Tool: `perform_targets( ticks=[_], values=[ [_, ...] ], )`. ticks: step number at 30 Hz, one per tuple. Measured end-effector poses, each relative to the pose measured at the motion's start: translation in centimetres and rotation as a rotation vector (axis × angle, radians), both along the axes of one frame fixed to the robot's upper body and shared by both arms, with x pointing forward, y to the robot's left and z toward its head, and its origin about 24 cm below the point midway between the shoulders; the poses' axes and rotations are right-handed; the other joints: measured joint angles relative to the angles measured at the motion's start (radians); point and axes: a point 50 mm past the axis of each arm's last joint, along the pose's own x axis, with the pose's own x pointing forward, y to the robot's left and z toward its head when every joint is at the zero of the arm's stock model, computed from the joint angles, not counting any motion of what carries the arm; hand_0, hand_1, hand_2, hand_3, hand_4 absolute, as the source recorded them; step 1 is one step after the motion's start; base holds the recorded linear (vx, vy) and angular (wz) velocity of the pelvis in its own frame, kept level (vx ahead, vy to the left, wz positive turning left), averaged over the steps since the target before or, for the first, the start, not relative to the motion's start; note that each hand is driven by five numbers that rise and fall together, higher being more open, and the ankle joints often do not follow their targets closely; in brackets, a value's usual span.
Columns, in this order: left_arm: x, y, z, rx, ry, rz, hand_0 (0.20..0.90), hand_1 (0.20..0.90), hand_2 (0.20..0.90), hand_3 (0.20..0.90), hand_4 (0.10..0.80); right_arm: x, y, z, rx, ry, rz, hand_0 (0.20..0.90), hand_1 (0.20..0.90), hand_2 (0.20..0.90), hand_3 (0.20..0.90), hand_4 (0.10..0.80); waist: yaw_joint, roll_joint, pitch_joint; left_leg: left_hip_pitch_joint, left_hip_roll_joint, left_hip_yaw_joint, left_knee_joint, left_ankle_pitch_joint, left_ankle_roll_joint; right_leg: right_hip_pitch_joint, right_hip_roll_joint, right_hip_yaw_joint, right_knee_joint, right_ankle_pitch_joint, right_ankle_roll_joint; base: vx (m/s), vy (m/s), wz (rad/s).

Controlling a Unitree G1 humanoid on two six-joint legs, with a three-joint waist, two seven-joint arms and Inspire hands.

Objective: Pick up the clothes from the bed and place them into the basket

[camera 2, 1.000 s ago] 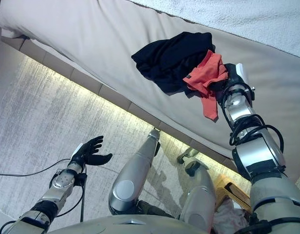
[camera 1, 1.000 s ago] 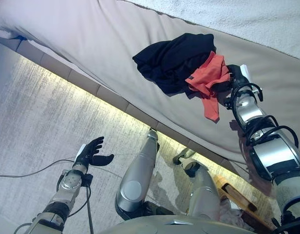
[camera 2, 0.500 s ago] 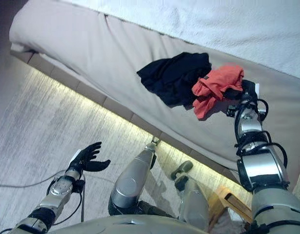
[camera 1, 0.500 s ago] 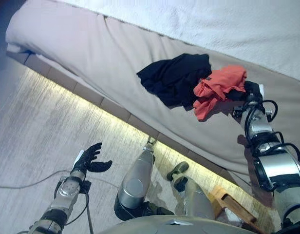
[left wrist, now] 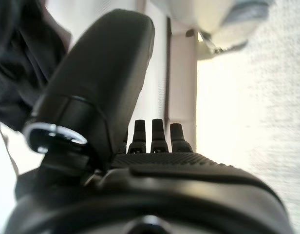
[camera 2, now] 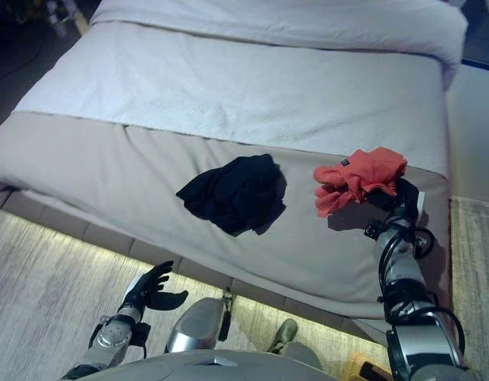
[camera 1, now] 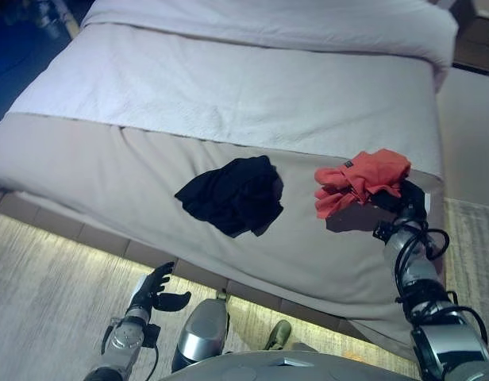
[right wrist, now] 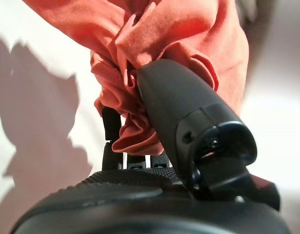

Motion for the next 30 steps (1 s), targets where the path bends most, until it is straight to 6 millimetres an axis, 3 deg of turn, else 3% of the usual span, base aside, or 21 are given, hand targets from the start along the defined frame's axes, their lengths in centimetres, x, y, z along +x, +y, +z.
perform_targets(
  ticks=[3, 5, 6, 9, 10, 11, 12, 13, 14, 15, 16, 17, 19, 23, 24, 25, 26, 27, 28, 29, 30],
  values=[
    [-0.8, -0.4, -0.5, -0.011, 0.027, 0.011, 0.9, 0.9, 0.9, 0.9, 0.8, -0.8, 0.5, -0.4, 0.051, -0.046, -0.03, 0.3, 0.3, 0.3, 0.2, 0.1, -0.037, -0.001, -0.012, 0.03, 0.008, 0.02, -0.009, 0.0, 0.0, 0.011, 0.004, 0.021, 0.0, -0.001, -0.001, -0.046, 0.086, -0.28],
    [-1.2, -0.5, -0.7, -0.007, 0.04, 0.02, 0.9, 0.9, 0.9, 0.9, 0.8, -1.2, 1.0, -0.7, 0.085, -0.067, -0.038, 0.3, 0.3, 0.3, 0.2, 0.1, -0.049, -0.002, -0.022, 0.044, 0.011, 0.019, 0.0, 0.0, 0.0, 0.004, 0.0, 0.063, 0.001, -0.001, -0.001, -0.05, 0.196, -0.68],
    [-1.4, -0.3, -0.8, -0.001, 0.05, 0.032, 0.9, 0.9, 0.9, 0.9, 0.8, -1.2, 1.9, -1.3, 0.128, -0.072, -0.038, 0.3, 0.3, 0.3, 0.2, 0.1, -0.055, -0.01, -0.019, 0.049, 0.006, 0.001, 0.054, -0.002, -0.002, 0.001, -0.011, 0.118, 0.004, -0.001, -0.001, -0.068, 0.237, -1.23],
    [-2.6, -0.6, -1.3, -0.004, 0.078, 0.05, 0.9, 0.9, 0.9, 0.9, 0.8, -1.4, 4.8, -2.9, 0.188, -0.045, 0.014, 0.3, 0.3, 0.3, 0.2, 0.1, -0.031, -0.017, -0.043, 0.054, -0.033, -0.198, 0.134, -0.066, 0.026, -0.026, -0.036, 0.286, 0.02, -0.014, -0.042, -0.077, 0.161, -1.55],
    [-2.9, -1.3, -1.5, -0.024, 0.09, 0.041, 0.9, 0.9, 0.9, 0.9, 0.8, -1.9, 4.8, -3.3, 0.18, -0.029, 0.02, 0.3, 0.3, 0.3, 0.2, 0.1, -0.047, 0.014, -0.068, 0.083, -0.03, -0.207, 0.101, -0.082, 0.014, -0.045, -0.025, 0.321, 0.019, -0.008, -0.04, -0.117, 0.159, -1.26],
    [-2.8, -1.9, -1.6, -0.044, 0.093, 0.022, 0.9, 0.9, 0.9, 0.9, 0.8, -2.4, 4.4, -3.5, 0.173, -0.021, -0.004, 0.3, 0.3, 0.3, 0.2, 0.1, -0.076, 0.047, -0.088, 0.092, -0.015, -0.181, 0.068, -0.095, 0.025, -0.054, -0.013, 0.327, 0.02, 0.006, -0.021, -0.126, 0.119, -0.58],
    [-1.9, -2.3, -1.4, -0.059, 0.076, -0.013, 0.9, 0.9, 0.9, 0.9, 0.8, -3.4, 3.8, -4.1, 0.173, 0.002, -0.061, 0.3, 0.3, 0.3, 0.2, 0.1, -0.111, 0.062, -0.095, 0.107, 0.002, -0.153, 0.019, -0.104, 0.013, -0.075, -0.012, 0.333, 0.024, 0.021, 0.002, -0.153, 0.1, -0.28],
    [-0.8, -2.4, -1.1, -0.056, 0.051, -0.038, 0.9, 0.9, 0.9, 0.9, 0.8, -4.0, 3.6, -4.6, 0.173, 0.023, -0.09, 0.3, 0.3, 0.3, 0.2, 0.1, -0.118, 0.059, -0.095, 0.11, -0.003, -0.133, 0.001, -0.092, 0.009, -0.092, -0.018, 0.347, 0.026, 0.032, 0.016, -0.241, 0.169, -0.65],
    [0.1, -2.3, -0.7, -0.045, 0.035, -0.076, 0.9, 0.9, 0.9, 0.9, 0.8, -4.6, 3.6, -5.1, 0.183, 0.043, -0.118, 0.3, 0.3, 0.3, 0.2, 0.1, -0.12, 0.049, -0.092, 0.113, -0.007, -0.081, -0.024, -0.076, 0.019, -0.128, -0.039, 0.346, 0.036, 0.046, 0.023, -0.296, 0.229, -1.06],
    [1.0, -2.0, -0.4, -0.041, 0.017, -0.083, 0.9, 0.9, 0.9, 0.9, 0.8, -4.9, 3.7, -5.4, 0.193, 0.05, -0.129, 0.3, 0.3, 0.3, 0.2, 0.1, -0.122, 0.029, -0.085, 0.118, -0.02, -0.037, -0.031, -0.06, 0.03, -0.159, -0.058, 0.313, 0.043, 0.054, 0.003, -0.238, 0.199, -1.14],
    [1.0, -1.9, -0.3, -0.036, 0.02, -0.083, 0.9, 0.9, 0.9, 0.9, 0.8, -5.0, 3.9, -5.6, 0.201, 0.053, -0.134, 0.3, 0.3, 0.3, 0.2, 0.1, -0.118, 0.026, -0.085, 0.117, -0.019, -0.003, -0.032, -0.059, 0.031, -0.168, -0.077, 0.275, 0.039, 0.029, -0.03, -0.204, 0.13, -1.24],
    [0.8, -2.0, -0.5, -0.04, 0.037, -0.074, 0.9, 0.9, 0.9, 0.9, 0.8, -5.3, 4.0, -6.1, 0.223, 0.058, -0.146, 0.3, 0.3, 0.3, 0.2, 0.1, -0.112, 0.039, -0.089, 0.116, 0.004, 0.044, -0.034, -0.055, 0.039, -0.168, -0.091, 0.178, 0.035, 0.0, -0.065, -0.2, 0.093, -1.39],
    [0.5, -1.7, -0.7, -0.028, 0.051, -0.06, 0.9, 0.9, 0.9, 0.9, 0.8, -5.7, 4.5, -6.9, 0.276, 0.074, -0.163, 0.3, 0.3, 0.3, 0.2, 0.1, -0.1, 0.054, -0.086, 0.129, 0.041, 0.15, -0.049, -0.052, 0.062, -0.214, -0.136, 0.001, 0.148, -0.002, -0.057, -0.28, 0.115, -1.6],
    [-0.1, -0.5, -0.8, 0.003, 0.081, -0.022, 0.9, 0.9, 0.9, 0.9, 0.8, -6.2, 6.0, -8.2, 0.313, 0.129, -0.147, 0.3, 0.3, 0.3, 0.2, 0.1, -0.08, 0.061, -0.09, 0.133, 0.108, 0.273, -0.037, -0.058, 0.07, -0.23, -0.18, -0.048, 0.462, -0.05, 0.003, -0.26, 0.083, -1.03],
    [-0.3, -0.2, -0.8, -0.001, 0.083, 0.003, 0.9, 0.9, 0.9, 0.9, 0.8, -6.2, 6.3, -8.4, 0.317, 0.137, -0.132, 0.3, 0.3, 0.3, 0.2, 0.1, -0.067, 0.058, -0.091, 0.128, 0.125, 0.303, -0.02, -0.06, 0.067, -0.199, -0.18, -0.091, 0.477, -0.047, -0.004, -0.279, -0.072, -1.08],
    [-0.6, 0.1, -0.9, 0.0, 0.09, 0.027, 0.9, 0.9, 0.9, 0.9, 0.8, -6.3, 6.6, -8.7, 0.319, 0.151, -0.115, 0.3, 0.3, 0.3, 0.2, 0.1, -0.049, 0.044, -0.098, 0.122, 0.121, 0.327, 0.008, -0.065, 0.058, -0.178, -0.18, -0.14, 0.449, -0.033, -0.03, -0.195, -0.155, -0.89],
    [-0.7, 0.1, -0.9, -0.002, 0.093, 0.041, 0.9, 0.9, 0.9, 0.9, 0.8, -6.2, 6.7, -8.7, 0.322, 0.153, -0.108, 0.3, 0.3, 0.3, 0.2, 0.1, -0.038, 0.042, -0.099, 0.114, 0.129, 0.336, 0.03, -0.068, 0.054, -0.178, -0.167, -0.154, 0.419, -0.034, -0.034, -0.184, -0.268, -1.15],
    [-1.2, -0.1, -1.2, -0.014, 0.1, 0.08, 0.9, 0.9, 0.9, 0.9, 0.8, -6.0, 7.2, -8.9, 0.32, 0.166, -0.078, 0.3, 0.3, 0.3, 0.2, 0.1, -0.013, 0.022, -0.102, 0.045, 0.143, 0.294, 0.12, -0.114, 0.025, -0.15, -0.122, -0.128, 0.284, -0.033, -0.06, -0.148, -0.269, -1.17],
    [-1.7, -0.7, -1.4, -0.029, 0.106, 0.087, 0.9, 0.9, 0.9, 0.9, 0.8, -5.8, 7.1, -8.7, 0.314, 0.161, -0.07, 0.3, 0.3, 0.3, 0.2, 0.1, 0.001, 0.015, -0.109, 0.03, 0.102, 0.236, 0.063, -0.128, 0.01, -0.147, -0.102, -0.094, 0.204, -0.033, -0.06, -0.142, -0.244, -1.2],
    [-1.8, -1.2, -1.6, -0.041, 0.11, 0.094, 0.9, 0.9, 0.9, 0.9, 0.8, -5.6, 6.8, -8.5, 0.305, 0.155, -0.066, 0.3, 0.3, 0.3, 0.2, 0.1, 0.01, 0.025, -0.113, 0.029, 0.088, 0.217, 0.014, -0.126, 0.01, -0.146, -0.087, -0.069, 0.163, -0.026, -0.062, -0.15, -0.182, -1.43],
    [-2.3, -1.9, -1.9, -0.063, 0.115, 0.126, 0.9, 0.9, 0.9, 0.9, 0.8, -5.1, 6.7, -8.3, 0.295, 0.156, -0.05, 0.3, 0.3, 0.3, 0.2, 0.1, 0.038, 0.047, -0.11, 0.046, 0.089, 0.193, -0.048, -0.046, 0.03, -0.153, -0.027, -0.01, 0.107, 0.017, -0.067, -0.145, -0.148, -1.39]
  ],
)
